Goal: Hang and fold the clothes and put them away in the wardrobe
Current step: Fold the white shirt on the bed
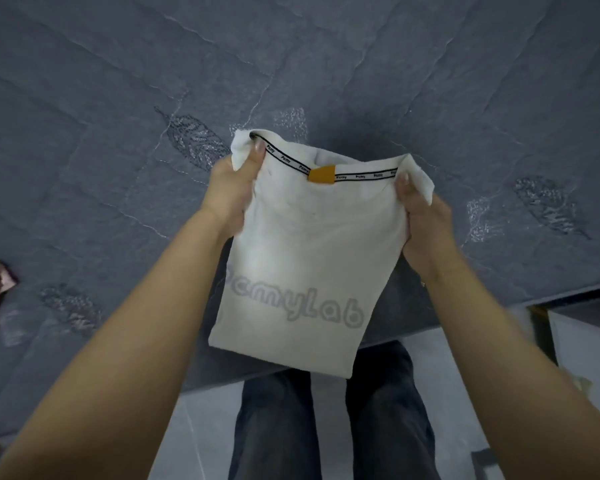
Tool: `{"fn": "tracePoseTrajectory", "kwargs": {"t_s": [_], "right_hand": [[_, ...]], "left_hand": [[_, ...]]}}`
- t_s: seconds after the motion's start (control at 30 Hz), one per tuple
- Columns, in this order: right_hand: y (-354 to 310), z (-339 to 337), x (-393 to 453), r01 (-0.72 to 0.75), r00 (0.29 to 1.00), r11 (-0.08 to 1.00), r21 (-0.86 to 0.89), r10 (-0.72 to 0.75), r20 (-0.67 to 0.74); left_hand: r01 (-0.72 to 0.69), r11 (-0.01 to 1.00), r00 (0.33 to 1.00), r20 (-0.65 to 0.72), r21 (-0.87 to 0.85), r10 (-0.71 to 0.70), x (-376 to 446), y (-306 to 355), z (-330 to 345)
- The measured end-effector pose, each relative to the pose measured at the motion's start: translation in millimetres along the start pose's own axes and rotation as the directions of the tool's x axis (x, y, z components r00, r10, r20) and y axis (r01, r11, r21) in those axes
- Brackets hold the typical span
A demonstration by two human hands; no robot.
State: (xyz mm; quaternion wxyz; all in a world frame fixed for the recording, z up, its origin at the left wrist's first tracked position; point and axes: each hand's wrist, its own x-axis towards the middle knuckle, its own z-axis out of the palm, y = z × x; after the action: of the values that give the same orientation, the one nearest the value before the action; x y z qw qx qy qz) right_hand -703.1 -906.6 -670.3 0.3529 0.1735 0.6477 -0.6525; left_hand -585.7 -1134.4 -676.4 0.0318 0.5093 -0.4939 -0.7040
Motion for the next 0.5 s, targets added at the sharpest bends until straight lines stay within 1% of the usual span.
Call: {"fn": "tracePoseTrajectory", "kwargs": {"t_s": [0.1, 0.2, 0.27, 0.33, 0.4, 0.5], "right_hand": [[-18.1, -2.4, -34.8, 0.005, 0.996, 1.0, -0.005, -0.005, 0.088], [-44.7, -4.3, -73.2, 0.005, 0.978, 1.0, -0.017, -0.001, 0.207], [-67.1, -4.3, -101.9, 0.032, 0.957, 0.999, -0.032, -0.021, 0.288], [-90.0, -1.6, -132.8, 0.078, 0.932, 0.994, -0.074, -0.046, 0.358], [-113.7, 4.2, -164.9, 0.089, 0.908, 0.992, -0.093, -0.042, 0.418], [-146.5, 15.5, -209.8, 0.126, 0.863, 0.983, -0.132, -0.044, 0.503]], "left_hand": [[-0.132, 0.99, 0.987, -0.087, 0.056, 0.136, -51.3, 15.7, -0.9], [-0.197, 0.977, 0.947, -0.244, 0.077, 0.21, -110.2, 30.3, -3.5], [-0.233, 0.972, 0.91, -0.344, 0.04, 0.233, -153.4, 37.8, -5.8], [-0.277, 0.961, 0.874, -0.416, -0.003, 0.251, -200.5, 46.4, -6.5], [-0.332, 0.942, 0.834, -0.481, -0.044, 0.271, -246.4, 55.5, -7.7], [-0.401, 0.9, 0.772, -0.593, -0.174, 0.229, -312.7, 64.8, -12.2]]}}
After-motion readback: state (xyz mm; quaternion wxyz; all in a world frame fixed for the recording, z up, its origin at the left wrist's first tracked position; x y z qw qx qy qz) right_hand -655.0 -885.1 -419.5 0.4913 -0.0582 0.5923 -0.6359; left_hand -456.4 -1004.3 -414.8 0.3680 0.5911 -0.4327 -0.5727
